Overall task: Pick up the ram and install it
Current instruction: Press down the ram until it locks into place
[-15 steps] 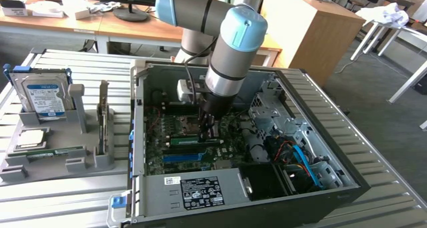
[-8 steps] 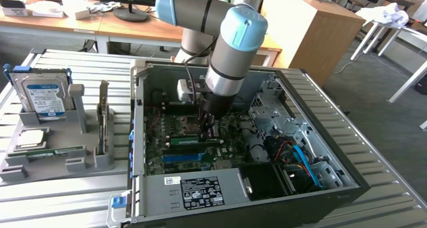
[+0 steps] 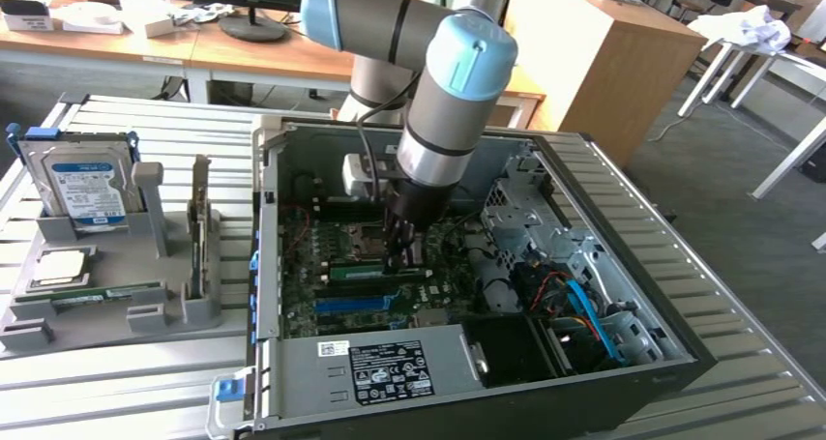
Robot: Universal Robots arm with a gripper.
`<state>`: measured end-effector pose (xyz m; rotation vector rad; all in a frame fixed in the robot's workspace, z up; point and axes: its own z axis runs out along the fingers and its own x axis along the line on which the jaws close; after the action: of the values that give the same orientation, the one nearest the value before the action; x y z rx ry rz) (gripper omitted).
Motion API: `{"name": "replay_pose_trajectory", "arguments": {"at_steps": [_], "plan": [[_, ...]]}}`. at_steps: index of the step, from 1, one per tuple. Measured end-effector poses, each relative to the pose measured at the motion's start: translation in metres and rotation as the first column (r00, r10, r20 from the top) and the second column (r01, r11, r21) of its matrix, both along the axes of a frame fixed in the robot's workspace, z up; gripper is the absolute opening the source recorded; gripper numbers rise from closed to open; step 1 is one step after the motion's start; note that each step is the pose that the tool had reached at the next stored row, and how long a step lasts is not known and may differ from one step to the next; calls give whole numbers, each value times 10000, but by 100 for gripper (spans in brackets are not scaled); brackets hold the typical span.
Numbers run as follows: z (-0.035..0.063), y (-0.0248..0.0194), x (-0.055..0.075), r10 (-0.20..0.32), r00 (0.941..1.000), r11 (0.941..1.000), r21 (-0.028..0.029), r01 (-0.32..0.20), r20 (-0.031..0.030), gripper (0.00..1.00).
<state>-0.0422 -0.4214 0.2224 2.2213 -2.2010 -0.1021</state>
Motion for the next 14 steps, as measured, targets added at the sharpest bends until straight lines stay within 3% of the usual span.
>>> {"name": "replay_pose_trajectory", "arguments": {"at_steps": [14], "plan": [[20, 0, -5, 0, 10000, 10000, 4, 0, 15, 12]]}}
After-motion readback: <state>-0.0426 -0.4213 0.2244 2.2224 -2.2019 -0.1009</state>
